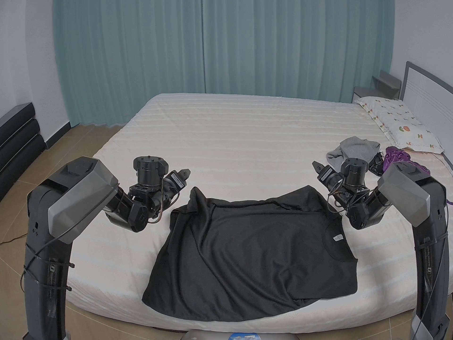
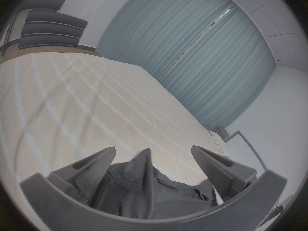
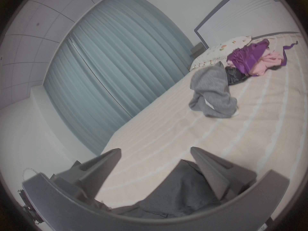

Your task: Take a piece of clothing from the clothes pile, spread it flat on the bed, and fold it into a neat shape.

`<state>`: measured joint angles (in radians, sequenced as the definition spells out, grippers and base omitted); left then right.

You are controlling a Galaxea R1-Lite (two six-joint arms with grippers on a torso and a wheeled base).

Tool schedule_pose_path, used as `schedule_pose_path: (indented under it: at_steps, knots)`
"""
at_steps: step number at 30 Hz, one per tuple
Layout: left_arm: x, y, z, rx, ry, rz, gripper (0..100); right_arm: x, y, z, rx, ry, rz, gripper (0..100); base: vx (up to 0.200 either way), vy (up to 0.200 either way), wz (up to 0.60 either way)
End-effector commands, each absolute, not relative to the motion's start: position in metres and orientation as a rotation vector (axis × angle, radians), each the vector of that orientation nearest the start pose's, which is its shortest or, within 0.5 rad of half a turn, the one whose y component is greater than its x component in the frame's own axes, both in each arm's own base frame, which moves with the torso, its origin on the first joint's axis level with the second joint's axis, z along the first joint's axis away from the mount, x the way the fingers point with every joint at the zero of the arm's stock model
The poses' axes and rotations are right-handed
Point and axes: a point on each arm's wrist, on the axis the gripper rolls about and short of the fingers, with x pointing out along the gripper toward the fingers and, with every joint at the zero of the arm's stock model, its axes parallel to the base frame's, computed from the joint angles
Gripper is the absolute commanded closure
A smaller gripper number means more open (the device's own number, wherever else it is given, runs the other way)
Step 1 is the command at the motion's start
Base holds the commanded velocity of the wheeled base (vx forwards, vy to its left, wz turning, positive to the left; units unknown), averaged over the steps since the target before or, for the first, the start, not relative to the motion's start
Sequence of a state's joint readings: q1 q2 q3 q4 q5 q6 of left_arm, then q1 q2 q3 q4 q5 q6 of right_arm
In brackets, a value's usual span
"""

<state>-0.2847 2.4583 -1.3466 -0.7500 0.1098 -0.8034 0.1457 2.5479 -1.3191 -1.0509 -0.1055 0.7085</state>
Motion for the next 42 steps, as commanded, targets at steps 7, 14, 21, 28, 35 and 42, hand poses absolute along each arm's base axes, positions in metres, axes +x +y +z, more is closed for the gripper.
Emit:
schedule_pose_path:
  at_steps: [7, 14, 21, 28, 35, 42]
  knots:
    - [0.446, -0.12, 0.028, -0.724, 0.396, 0.064, 0, 0.467, 0.06, 0.0, 0.709, 0.232, -0.048, 0, 0.0, 0.0, 0.0]
    - [0.408, -0.107, 0.039, -0.772, 0.484, 0.057, 0, 0.454, 0.059, -0.007, 0.733, 0.321, -0.016, 0, 0.0, 0.0, 0.0]
    - [0.357, -0.093, 0.05, -0.854, 0.586, 0.06, 0, 0.449, 0.058, -0.001, 0.782, 0.393, -0.049, 0, 0.0, 0.0, 0.0]
    - [0.329, -0.086, 0.041, -0.916, 0.636, 0.053, 0, 0.444, 0.064, -0.002, 0.78, 0.475, -0.06, 0, 0.0, 0.0, 0.0]
    - [0.323, -0.083, 0.027, -0.975, 0.646, 0.062, 0, 0.446, 0.065, -0.002, 0.775, 0.5, -0.069, 0, 0.0, 0.0, 0.0]
    - [0.321, -0.083, 0.025, -0.982, 0.671, 0.04, 0, 0.452, 0.068, -0.003, 0.781, 0.528, -0.046, 0, 0.0, 0.0, 0.0]
